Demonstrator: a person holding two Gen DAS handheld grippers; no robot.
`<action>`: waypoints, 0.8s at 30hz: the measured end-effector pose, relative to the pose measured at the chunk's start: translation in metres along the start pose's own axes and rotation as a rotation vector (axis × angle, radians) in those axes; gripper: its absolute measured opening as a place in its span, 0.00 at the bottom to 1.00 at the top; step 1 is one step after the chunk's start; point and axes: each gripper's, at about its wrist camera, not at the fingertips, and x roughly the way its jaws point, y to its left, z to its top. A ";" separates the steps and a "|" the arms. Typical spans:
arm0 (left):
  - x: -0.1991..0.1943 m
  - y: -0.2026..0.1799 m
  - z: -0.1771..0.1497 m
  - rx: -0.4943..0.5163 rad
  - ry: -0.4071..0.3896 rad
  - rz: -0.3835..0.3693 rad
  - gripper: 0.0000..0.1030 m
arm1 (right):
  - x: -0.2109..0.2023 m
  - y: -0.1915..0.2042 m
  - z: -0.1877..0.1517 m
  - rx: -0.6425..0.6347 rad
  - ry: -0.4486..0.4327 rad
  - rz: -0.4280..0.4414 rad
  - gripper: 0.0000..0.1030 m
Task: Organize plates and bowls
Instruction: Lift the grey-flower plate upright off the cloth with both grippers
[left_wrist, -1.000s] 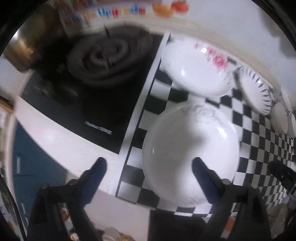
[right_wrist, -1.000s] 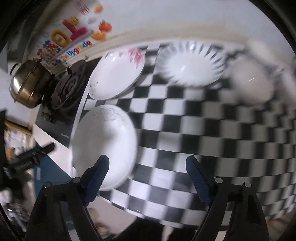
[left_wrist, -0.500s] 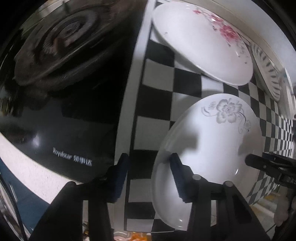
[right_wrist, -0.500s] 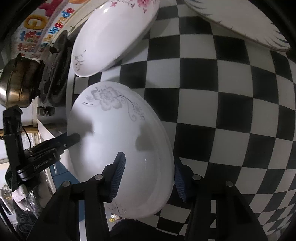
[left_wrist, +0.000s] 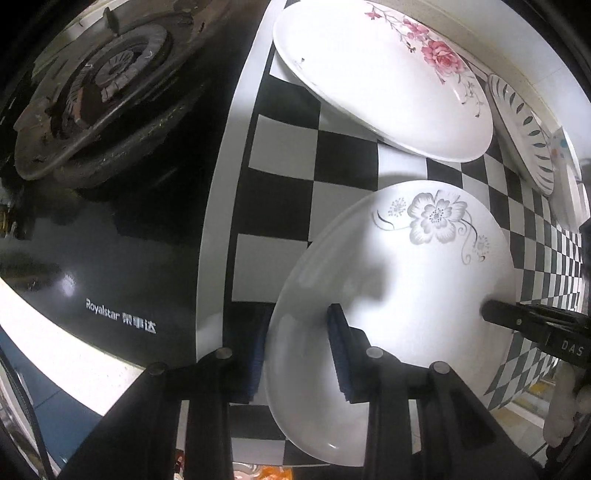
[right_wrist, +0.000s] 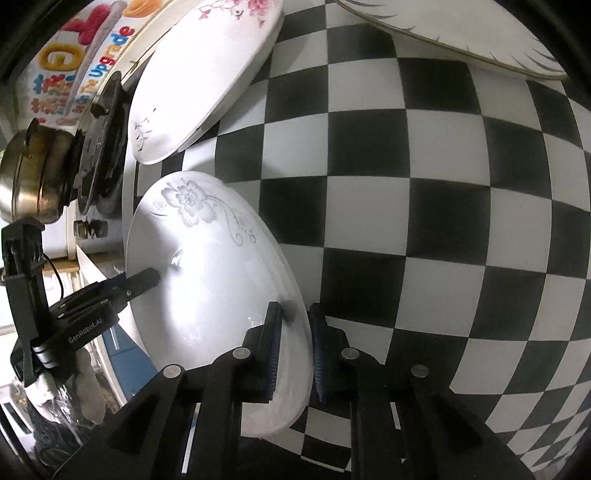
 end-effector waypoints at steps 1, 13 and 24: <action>0.000 0.012 0.001 -0.007 0.002 -0.006 0.28 | 0.000 -0.001 0.000 -0.001 0.003 0.000 0.17; -0.027 -0.018 -0.005 0.003 -0.044 -0.036 0.28 | -0.037 -0.035 -0.012 0.040 -0.002 0.036 0.17; -0.034 -0.112 -0.007 0.143 -0.033 -0.063 0.28 | -0.100 -0.110 -0.039 0.161 -0.086 0.052 0.17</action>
